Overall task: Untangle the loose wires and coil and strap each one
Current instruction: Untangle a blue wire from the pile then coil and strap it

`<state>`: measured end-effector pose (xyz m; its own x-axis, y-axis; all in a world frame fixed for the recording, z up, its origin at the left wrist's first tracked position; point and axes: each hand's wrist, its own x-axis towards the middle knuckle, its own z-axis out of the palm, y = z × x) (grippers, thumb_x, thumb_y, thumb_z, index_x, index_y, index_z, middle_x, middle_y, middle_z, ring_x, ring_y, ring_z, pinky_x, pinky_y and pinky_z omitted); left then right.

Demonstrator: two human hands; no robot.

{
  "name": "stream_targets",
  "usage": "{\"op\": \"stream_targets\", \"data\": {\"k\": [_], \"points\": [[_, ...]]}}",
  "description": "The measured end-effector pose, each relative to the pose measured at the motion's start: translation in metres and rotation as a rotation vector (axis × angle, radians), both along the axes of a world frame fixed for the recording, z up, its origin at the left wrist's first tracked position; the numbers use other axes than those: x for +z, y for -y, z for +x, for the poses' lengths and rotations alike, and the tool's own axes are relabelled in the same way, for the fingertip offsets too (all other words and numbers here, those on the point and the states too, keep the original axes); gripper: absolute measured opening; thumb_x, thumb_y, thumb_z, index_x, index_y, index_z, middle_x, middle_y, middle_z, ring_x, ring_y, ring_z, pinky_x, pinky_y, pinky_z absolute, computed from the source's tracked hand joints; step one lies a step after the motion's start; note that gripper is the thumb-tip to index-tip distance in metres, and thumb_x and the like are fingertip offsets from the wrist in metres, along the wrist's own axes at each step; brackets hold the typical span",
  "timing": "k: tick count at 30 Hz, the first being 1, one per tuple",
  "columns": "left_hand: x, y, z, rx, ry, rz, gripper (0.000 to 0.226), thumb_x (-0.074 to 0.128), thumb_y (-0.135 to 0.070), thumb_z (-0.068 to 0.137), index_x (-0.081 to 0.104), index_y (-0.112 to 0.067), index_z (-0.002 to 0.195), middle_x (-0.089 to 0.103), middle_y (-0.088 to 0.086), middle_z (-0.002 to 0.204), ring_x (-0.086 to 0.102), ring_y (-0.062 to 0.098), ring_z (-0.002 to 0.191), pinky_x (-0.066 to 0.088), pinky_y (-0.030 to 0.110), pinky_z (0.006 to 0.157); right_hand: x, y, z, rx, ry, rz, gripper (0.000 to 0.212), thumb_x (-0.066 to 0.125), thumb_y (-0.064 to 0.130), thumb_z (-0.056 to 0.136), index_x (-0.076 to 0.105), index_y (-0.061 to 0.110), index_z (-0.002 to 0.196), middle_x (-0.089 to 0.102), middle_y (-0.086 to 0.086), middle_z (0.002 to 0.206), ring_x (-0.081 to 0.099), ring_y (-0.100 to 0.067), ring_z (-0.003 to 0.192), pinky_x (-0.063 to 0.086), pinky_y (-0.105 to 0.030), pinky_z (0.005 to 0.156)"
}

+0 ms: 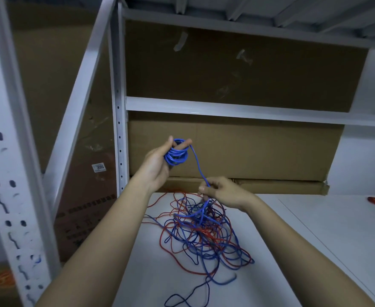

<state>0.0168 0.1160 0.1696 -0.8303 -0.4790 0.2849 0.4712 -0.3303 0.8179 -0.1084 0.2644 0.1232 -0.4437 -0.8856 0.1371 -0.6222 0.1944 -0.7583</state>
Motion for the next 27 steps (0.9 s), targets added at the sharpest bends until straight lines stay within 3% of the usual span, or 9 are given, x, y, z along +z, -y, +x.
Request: {"op": "stream_targets", "data": {"k": [5, 8, 12, 14, 16, 19, 22, 24, 27], "points": [[0.010, -0.009, 0.001, -0.011, -0.076, 0.002, 0.022, 0.040, -0.024, 0.102, 0.056, -0.018, 0.089, 0.070, 0.000, 0.113, 0.057, 0.010, 0.114, 0.038, 0.025, 0.091, -0.013, 0.007, 0.008, -0.205, 0.066, -0.319, 0.025, 0.046, 0.021, 0.101, 0.060, 0.020, 0.080, 0.052, 0.013, 0.063, 0.049, 0.005, 0.057, 0.039, -0.017, 0.066], [0.006, -0.019, -0.008, 0.088, -0.053, -0.105, 0.019, 0.038, -0.016, 0.102, 0.057, -0.011, 0.105, 0.058, 0.010, 0.132, 0.046, 0.015, 0.131, 0.032, 0.027, 0.107, -0.028, 0.016, 0.023, -0.249, -0.287, -0.195, 0.018, 0.042, 0.025, 0.101, 0.059, 0.019, 0.105, 0.047, 0.012, 0.065, 0.046, -0.005, 0.062, 0.036, -0.027, 0.065], [-0.016, -0.018, -0.019, 0.362, 0.261, -0.799, 0.037, 0.036, -0.022, 0.104, 0.044, -0.013, 0.139, 0.042, 0.004, 0.146, 0.028, 0.013, 0.140, 0.015, 0.027, 0.117, -0.028, 0.010, 0.033, -0.079, -0.764, -0.058, 0.010, 0.046, 0.017, 0.092, 0.055, 0.020, 0.097, 0.053, 0.004, 0.086, 0.050, -0.025, 0.094, 0.030, -0.034, 0.081], [-0.033, -0.010, -0.020, 0.432, 0.443, -1.252, 0.034, 0.033, -0.027, 0.104, 0.051, -0.020, 0.132, 0.047, -0.002, 0.133, 0.023, 0.012, 0.140, -0.006, 0.036, 0.118, -0.022, 0.001, 0.036, 0.020, -0.714, -0.138, 0.017, 0.049, 0.009, 0.086, 0.050, 0.025, 0.080, 0.047, 0.009, 0.077, 0.049, -0.021, 0.087, 0.027, -0.031, 0.075], [-0.047, -0.008, -0.018, 0.347, 0.549, -1.399, 0.026, 0.032, -0.029, 0.104, 0.057, -0.022, 0.101, 0.057, -0.005, 0.108, 0.037, 0.011, 0.131, -0.013, 0.036, 0.114, -0.018, -0.005, 0.035, 0.065, -0.487, -0.246, 0.022, 0.049, 0.002, 0.081, 0.061, 0.018, 0.073, 0.056, 0.004, 0.080, 0.052, -0.017, 0.086, 0.035, -0.031, 0.077], [-0.063, -0.009, -0.012, 0.172, 0.542, -1.181, 0.045, 0.032, -0.035, 0.103, 0.060, -0.018, 0.073, 0.066, -0.003, 0.069, 0.060, 0.007, 0.091, 0.009, 0.042, 0.116, -0.009, -0.010, 0.030, 0.034, -0.089, -0.325, 0.028, 0.051, 0.000, 0.083, 0.067, 0.017, 0.067, 0.061, 0.008, 0.075, 0.057, -0.004, 0.077, 0.041, -0.017, 0.073], [-0.069, -0.012, -0.002, 0.169, 0.455, -0.920, 0.064, 0.036, -0.065, 0.089, 0.061, -0.011, 0.065, 0.058, -0.001, 0.050, 0.057, 0.013, 0.058, 0.047, 0.024, 0.077, -0.007, -0.014, 0.015, -0.077, 0.121, -0.382, 0.033, 0.046, -0.007, 0.087, 0.061, 0.017, 0.069, 0.062, 0.009, 0.073, 0.060, -0.008, 0.079, 0.047, -0.025, 0.080], [-0.065, -0.019, 0.004, 0.123, 0.394, -0.843, 0.065, 0.039, -0.073, 0.075, 0.061, -0.012, 0.069, 0.056, -0.004, 0.048, 0.052, 0.008, 0.048, 0.043, 0.014, 0.057, -0.011, -0.015, 0.008, -0.156, 0.087, -0.326, 0.031, 0.044, -0.003, 0.090, 0.059, 0.018, 0.073, 0.059, 0.000, 0.080, 0.057, -0.019, 0.085, 0.046, -0.042, 0.089], [-0.057, -0.028, 0.001, 0.006, 0.299, -0.793, 0.040, 0.058, -0.053, 0.083, 0.058, -0.013, 0.076, 0.054, -0.010, 0.049, 0.048, 0.002, 0.049, 0.041, 0.013, 0.059, -0.016, -0.007, 0.011, -0.185, 0.125, -0.347, 0.027, 0.044, -0.002, 0.089, 0.055, 0.016, 0.073, 0.055, -0.004, 0.077, 0.050, -0.017, 0.078, 0.043, -0.038, 0.081]]}}
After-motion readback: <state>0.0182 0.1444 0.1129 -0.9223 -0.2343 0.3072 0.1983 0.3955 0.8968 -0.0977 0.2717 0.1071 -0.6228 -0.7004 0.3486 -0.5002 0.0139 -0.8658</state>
